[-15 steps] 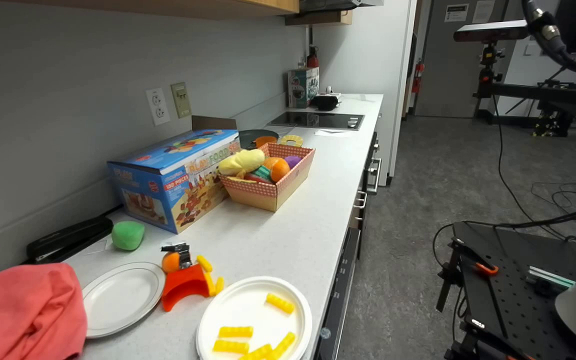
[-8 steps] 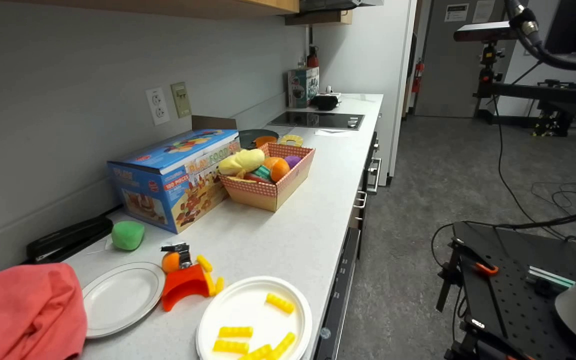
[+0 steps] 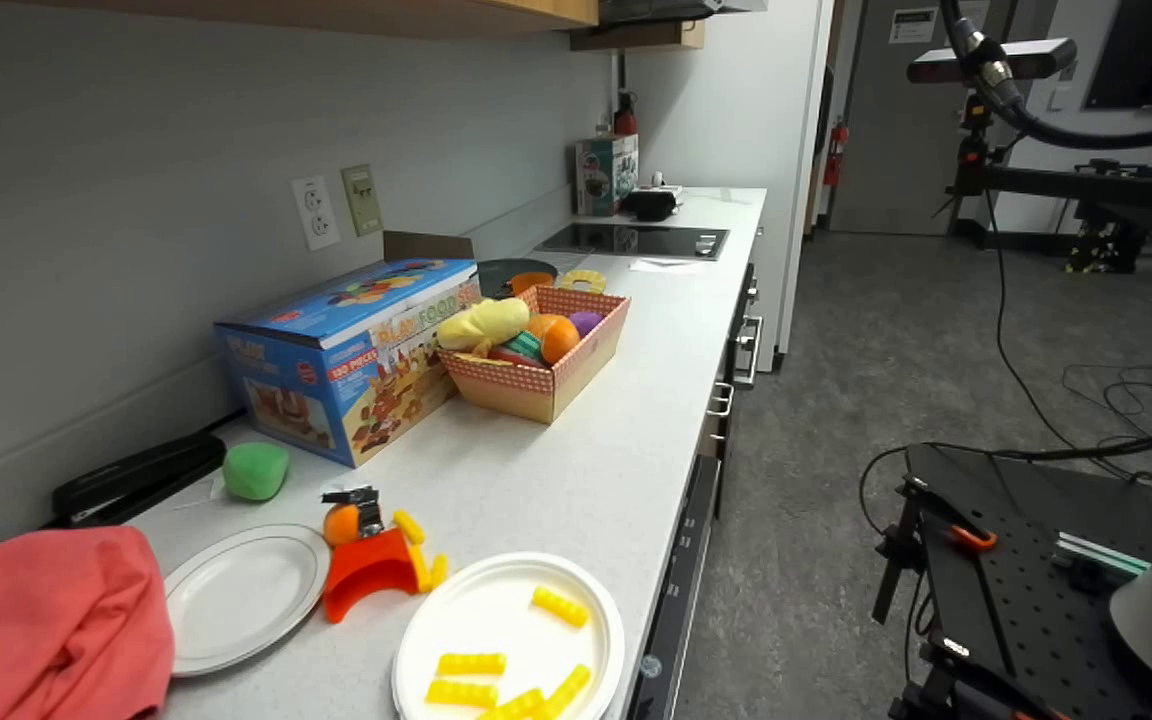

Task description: Open the right door of the top cabinet.

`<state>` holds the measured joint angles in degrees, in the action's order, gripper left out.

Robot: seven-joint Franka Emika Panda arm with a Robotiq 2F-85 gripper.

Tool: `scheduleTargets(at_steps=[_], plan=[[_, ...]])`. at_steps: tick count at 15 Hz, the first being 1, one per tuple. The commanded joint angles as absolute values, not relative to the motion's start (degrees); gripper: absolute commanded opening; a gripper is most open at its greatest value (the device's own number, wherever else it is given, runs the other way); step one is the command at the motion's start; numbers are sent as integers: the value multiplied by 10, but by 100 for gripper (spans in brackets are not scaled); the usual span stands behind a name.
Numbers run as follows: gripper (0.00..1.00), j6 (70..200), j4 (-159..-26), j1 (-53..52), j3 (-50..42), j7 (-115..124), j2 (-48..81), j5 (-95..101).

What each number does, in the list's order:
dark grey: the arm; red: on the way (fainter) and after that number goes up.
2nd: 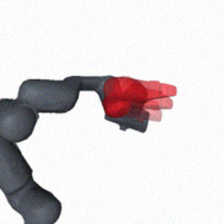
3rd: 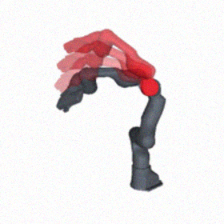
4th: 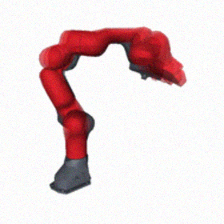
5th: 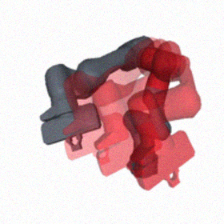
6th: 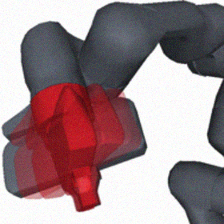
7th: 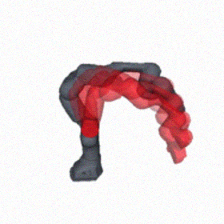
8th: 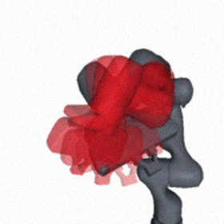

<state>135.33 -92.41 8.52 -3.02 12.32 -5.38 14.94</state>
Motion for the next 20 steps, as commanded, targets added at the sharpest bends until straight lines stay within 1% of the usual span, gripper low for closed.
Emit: scheduleTargets(at_steps=[1, 5, 10, 15, 20], plan=[[100, 1364, -862, 82, -38, 149, 2, 168], [100, 1370, -831, 81, -52, 177, 31, 186], [100, 1370, -829, 88, -56, 235, 35, 247], [100, 1364, -848, 87, -58, 282, 24, 285], [100, 1369, -907, 93, -65, 316, -16, 295]])
